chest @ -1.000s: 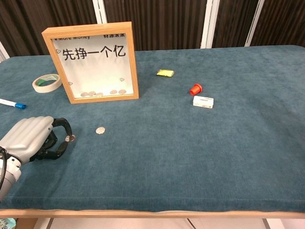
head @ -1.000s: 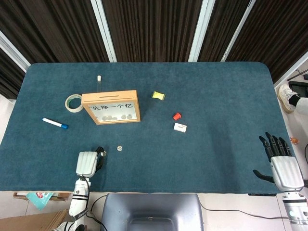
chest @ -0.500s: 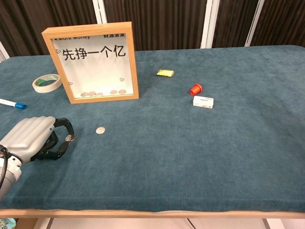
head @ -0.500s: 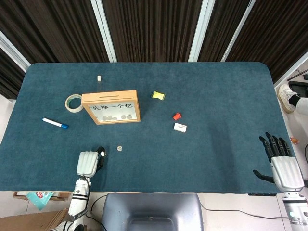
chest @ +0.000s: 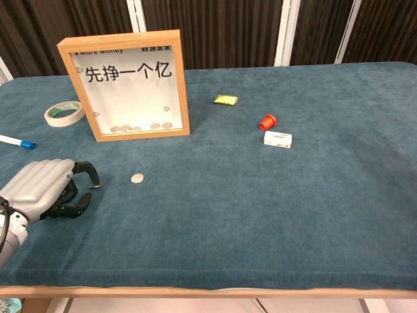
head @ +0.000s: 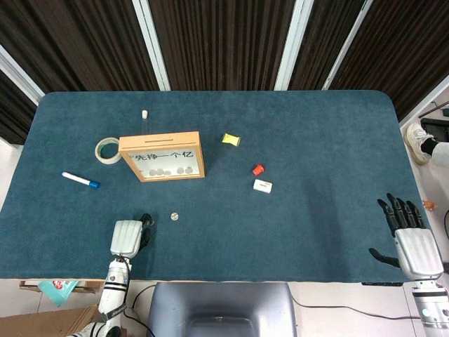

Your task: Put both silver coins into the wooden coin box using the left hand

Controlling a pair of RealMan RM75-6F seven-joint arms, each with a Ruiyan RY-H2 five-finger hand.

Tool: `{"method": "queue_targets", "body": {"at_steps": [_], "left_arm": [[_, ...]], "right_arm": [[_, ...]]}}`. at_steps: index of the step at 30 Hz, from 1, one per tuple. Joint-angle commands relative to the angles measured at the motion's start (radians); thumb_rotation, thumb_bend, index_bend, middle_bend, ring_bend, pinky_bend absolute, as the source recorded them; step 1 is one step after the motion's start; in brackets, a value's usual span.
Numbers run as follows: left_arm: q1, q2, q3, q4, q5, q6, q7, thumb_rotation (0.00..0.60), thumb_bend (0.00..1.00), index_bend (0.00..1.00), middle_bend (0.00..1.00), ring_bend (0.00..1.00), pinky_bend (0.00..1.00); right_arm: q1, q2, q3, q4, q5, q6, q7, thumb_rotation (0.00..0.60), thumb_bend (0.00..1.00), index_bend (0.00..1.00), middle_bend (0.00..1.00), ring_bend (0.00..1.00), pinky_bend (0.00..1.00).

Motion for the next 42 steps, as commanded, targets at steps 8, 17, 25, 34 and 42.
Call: {"method": "queue_targets", "body": {"at_steps": [8, 17, 25, 34, 42], "left_arm": [[-0.003, -0.007, -0.006, 0.017, -0.007, 0.004, -0.001, 0.600, 0.38, 0.46, 1.00, 1.00, 1.00], [-0.009, -0.016, -0.014, 0.042, -0.011, 0.008, -0.019, 0.600, 0.38, 0.50, 1.00, 1.00, 1.00], [-0.014, -0.020, -0.020, 0.052, -0.004, 0.024, -0.042, 0.600, 0.37, 0.50, 1.00, 1.00, 1.00], [-0.015, -0.019, -0.020, 0.059, 0.007, 0.040, -0.070, 0.600, 0.37, 0.50, 1.00, 1.00, 1.00], [-0.024, -0.025, -0.019, 0.084, 0.016, 0.038, -0.104, 0.600, 0.37, 0.54, 1.00, 1.00, 1.00]], "right_arm": [[0.000, 0.000, -0.002, 0.000, -0.003, 0.000, 0.001, 0.600, 0.17, 0.00, 0.00, 0.00, 0.00], [0.000, 0.001, -0.001, 0.001, -0.001, -0.002, -0.001, 0.600, 0.17, 0.00, 0.00, 0.00, 0.00], [0.000, 0.002, -0.003, -0.001, -0.002, -0.005, -0.002, 0.600, 0.17, 0.00, 0.00, 0.00, 0.00], [0.002, 0.001, -0.003, -0.002, 0.001, -0.009, -0.010, 0.600, 0.17, 0.00, 0.00, 0.00, 0.00], [0.003, 0.001, -0.003, -0.002, 0.002, -0.012, -0.011, 0.600, 0.17, 0.00, 0.00, 0.00, 0.00]]}}
